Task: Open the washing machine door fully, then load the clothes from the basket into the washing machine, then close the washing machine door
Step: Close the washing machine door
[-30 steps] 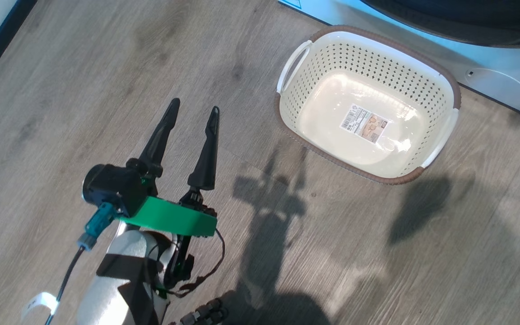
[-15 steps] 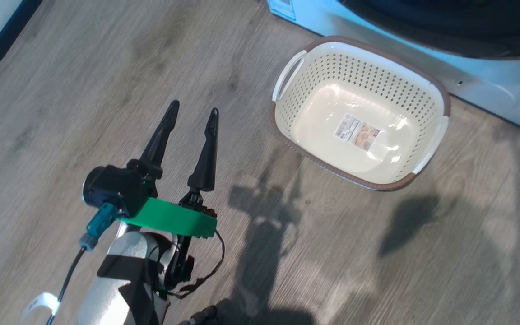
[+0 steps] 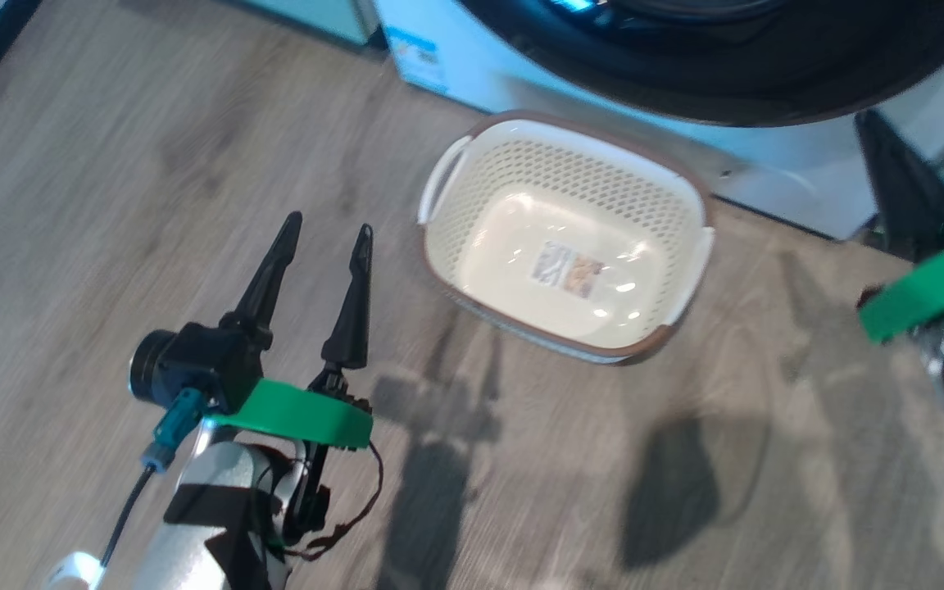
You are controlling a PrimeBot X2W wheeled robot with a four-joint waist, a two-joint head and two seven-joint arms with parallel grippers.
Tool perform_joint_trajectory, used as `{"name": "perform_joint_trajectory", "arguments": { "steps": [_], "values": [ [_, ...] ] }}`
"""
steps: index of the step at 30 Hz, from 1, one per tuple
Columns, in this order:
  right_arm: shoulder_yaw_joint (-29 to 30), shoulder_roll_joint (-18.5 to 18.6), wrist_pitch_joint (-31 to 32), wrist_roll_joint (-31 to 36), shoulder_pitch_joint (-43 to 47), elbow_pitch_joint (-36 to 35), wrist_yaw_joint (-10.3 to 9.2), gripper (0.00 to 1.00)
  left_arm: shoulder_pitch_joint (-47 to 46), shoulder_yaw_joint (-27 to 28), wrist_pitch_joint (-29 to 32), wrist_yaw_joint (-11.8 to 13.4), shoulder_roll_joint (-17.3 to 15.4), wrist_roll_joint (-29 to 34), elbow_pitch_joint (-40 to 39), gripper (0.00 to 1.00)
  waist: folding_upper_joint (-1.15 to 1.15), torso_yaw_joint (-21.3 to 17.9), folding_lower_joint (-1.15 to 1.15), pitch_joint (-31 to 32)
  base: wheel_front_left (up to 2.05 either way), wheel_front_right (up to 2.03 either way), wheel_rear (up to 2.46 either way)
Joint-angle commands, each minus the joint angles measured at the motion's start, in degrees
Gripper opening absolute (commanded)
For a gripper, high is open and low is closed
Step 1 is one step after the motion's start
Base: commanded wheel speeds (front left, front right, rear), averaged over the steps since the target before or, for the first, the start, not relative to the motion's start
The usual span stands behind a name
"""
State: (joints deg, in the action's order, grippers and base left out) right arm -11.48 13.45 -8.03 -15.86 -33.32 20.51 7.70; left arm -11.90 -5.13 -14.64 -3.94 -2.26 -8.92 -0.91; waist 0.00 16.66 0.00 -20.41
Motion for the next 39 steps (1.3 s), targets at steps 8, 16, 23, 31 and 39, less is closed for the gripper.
{"name": "perform_joint_trajectory", "arguments": {
  "steps": [8,16,23,31,39],
  "values": [
    [4.3,-5.2,-2.4,1.9,10.7,-8.5,-0.21,1.0,0.5,3.3,-0.4,-1.0,-2.0,1.5,-0.2,1.0,0.0,-6.3,0.0,5.0,0.0,0.0,0.0],
    [6.7,-8.0,-3.2,3.1,16.9,-11.7,-0.21,1.0,1.9,4.2,-0.4,-1.1,-3.1,1.7,1.5,1.0,0.0,-10.1,0.0,8.0,0.0,0.0,0.0],
    [9.3,-9.6,-3.3,4.0,22.9,-13.8,-0.21,1.0,4.4,5.2,-0.2,-0.6,-4.1,1.1,2.7,1.0,0.0,-13.7,0.0,11.5,0.0,0.0,0.0],
    [11.9,-10.3,-2.1,5.1,29.5,-18.2,-0.21,1.0,7.4,5.7,1.3,0.0,-4.9,0.5,2.5,1.0,0.0,-16.7,0.0,14.6,0.0,0.0,0.0],
    [12.9,-10.5,-0.4,5.1,35.5,-23.2,-0.21,1.0,10.3,6.1,2.5,0.6,-5.3,-0.2,1.7,1.0,0.0,-18.7,0.0,17.6,0.0,0.0,0.0]
  ]
}}
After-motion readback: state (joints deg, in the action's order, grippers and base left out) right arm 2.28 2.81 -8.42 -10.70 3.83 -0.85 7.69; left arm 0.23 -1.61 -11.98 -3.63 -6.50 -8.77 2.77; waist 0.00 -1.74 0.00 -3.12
